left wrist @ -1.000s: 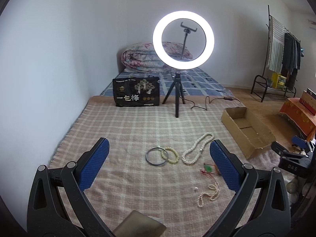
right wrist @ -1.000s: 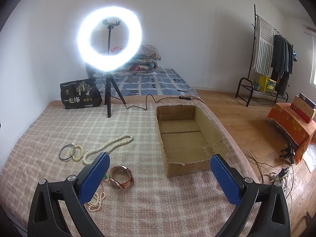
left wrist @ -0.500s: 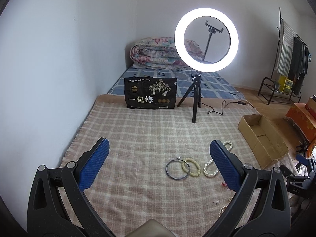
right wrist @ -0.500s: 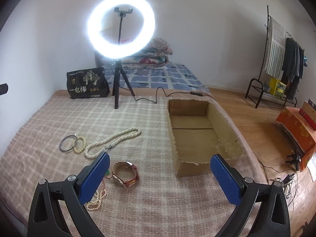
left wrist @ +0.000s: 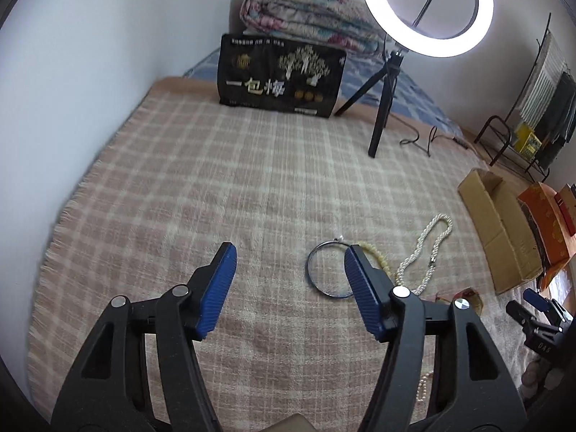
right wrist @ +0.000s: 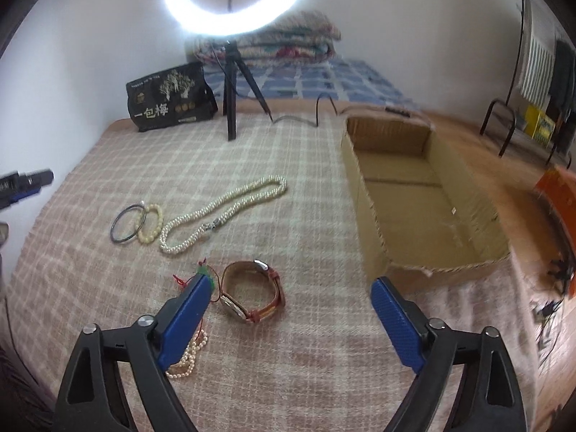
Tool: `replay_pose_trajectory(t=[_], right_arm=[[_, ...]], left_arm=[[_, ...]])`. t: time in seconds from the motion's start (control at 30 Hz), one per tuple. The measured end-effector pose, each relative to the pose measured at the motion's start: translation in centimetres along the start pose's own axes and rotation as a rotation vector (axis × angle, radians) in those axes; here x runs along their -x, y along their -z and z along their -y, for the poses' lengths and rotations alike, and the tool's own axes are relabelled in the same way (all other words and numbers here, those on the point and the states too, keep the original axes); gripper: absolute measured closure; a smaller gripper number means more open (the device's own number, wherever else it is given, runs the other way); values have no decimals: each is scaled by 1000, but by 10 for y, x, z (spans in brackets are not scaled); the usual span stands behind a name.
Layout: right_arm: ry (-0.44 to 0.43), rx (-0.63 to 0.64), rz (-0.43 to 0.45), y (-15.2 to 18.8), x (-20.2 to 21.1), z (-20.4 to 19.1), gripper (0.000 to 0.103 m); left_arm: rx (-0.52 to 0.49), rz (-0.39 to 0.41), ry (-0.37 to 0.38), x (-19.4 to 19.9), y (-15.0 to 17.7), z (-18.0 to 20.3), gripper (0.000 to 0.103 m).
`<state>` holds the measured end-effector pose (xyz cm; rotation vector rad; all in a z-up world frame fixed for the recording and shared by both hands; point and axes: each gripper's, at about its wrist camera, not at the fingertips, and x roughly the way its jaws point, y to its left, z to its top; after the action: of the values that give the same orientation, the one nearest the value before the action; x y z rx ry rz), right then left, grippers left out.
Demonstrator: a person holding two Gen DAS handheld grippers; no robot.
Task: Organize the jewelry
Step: 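Move the right tool toward the red watch while the left tool approaches the dark bangle, then close the right tool on the red watch strap while the left tool grips the dark bangle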
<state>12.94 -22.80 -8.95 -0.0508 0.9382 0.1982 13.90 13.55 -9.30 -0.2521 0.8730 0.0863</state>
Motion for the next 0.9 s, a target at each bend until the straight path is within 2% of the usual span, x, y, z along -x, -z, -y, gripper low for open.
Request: replay_pose_trajectory(t=[0.13, 0.23, 0.3, 0.4, 0.5, 0.6, 0.67, 0.9], right_arm=[[-21, -38, -54, -1, -19, 8, 33], [-44, -34, -97, 0, -35, 6, 45], [-58, -30, -117, 1, -42, 4, 50], [-57, -19, -135, 0, -52, 1, 50], [-50, -22, -148, -1, -59, 1, 51], [-52, -30, -163, -2, -66, 3, 54], [-50, -27, -168, -3, -70, 2, 54], [-48, -13, -174, -3, -76, 2, 54]], left_arm=[[3, -69, 36, -21, 7, 5, 51], [0, -114, 50, -36, 13, 9, 55], [8, -146, 66, -45, 16, 9, 57], [24, -177, 76, -56, 19, 9, 58], [37, -200, 77, -66, 19, 8, 65], [69, -228, 86, -77, 19, 4, 67], [84, -246, 92, -82, 20, 3, 74], [88, -264, 80, -98, 18, 5, 74]])
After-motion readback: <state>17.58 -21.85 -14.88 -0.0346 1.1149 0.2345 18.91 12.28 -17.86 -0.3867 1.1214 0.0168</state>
